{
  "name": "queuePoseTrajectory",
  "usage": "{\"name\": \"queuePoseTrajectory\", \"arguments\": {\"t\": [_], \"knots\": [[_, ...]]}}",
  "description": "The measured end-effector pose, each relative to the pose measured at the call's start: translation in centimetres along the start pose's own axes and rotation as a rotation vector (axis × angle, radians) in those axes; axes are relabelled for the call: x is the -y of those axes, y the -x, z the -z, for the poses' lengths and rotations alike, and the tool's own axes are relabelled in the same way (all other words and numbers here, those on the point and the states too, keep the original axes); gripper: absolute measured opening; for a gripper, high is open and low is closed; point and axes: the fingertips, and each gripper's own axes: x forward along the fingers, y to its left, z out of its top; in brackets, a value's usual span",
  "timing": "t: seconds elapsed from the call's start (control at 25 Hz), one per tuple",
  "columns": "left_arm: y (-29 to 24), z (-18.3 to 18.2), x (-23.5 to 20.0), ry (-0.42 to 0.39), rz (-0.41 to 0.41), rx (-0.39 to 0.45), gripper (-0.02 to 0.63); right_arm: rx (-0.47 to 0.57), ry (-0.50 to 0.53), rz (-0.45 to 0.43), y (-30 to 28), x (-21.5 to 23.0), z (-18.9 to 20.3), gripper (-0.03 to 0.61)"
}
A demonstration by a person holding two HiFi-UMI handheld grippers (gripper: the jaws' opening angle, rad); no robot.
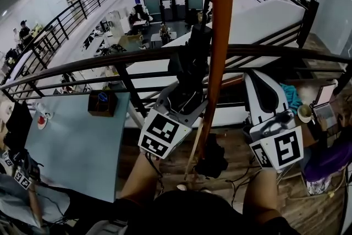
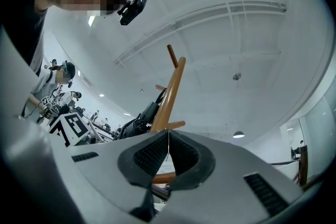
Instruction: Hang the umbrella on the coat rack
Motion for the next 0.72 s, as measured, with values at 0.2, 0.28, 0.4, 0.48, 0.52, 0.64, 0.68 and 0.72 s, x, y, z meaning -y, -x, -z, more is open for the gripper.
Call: {"name": "queuePoseTrajectory", "arguments": {"t": [0.2, 0.28, 0.4, 0.48, 0.52, 0.64, 0.68, 0.72], "knots": [[0.3, -0.2, 0.4, 0.004, -0.046, 0.019, 0.258, -0.016, -0.02, -0.025, 1.0, -0.3, 0.7, 0.029], [0.3, -0.3, 0.4, 0.004, -0.072, 0.027, 0.258, -0.023, -0.026, -0.035, 1.4, -0.4, 1.2, 0.029], [0.4, 0.0, 0.4, 0.0, -0.122, 0.036, 0.263, -0.034, -0.04, -0.051, 2.0, -0.6, 2.3, 0.029], [0.7, 0.1, 0.4, 0.002, -0.153, 0.042, 0.272, -0.037, -0.05, -0.061, 2.4, -0.7, 2.7, 0.03], [0.9, 0.1, 0.5, 0.005, -0.167, 0.045, 0.275, -0.038, -0.055, -0.066, 2.7, -0.8, 2.8, 0.03], [1.3, -0.2, 0.9, 0.009, -0.201, 0.057, 0.286, -0.039, -0.072, -0.086, 3.3, -1.1, 3.0, 0.029], [1.4, -0.4, 1.0, 0.009, -0.214, 0.062, 0.289, -0.04, -0.078, -0.093, 3.5, -1.2, 3.2, 0.029], [1.3, -0.4, 1.2, 0.008, -0.225, 0.065, 0.291, -0.042, -0.083, -0.099, 3.7, -1.3, 3.4, 0.031]]}}
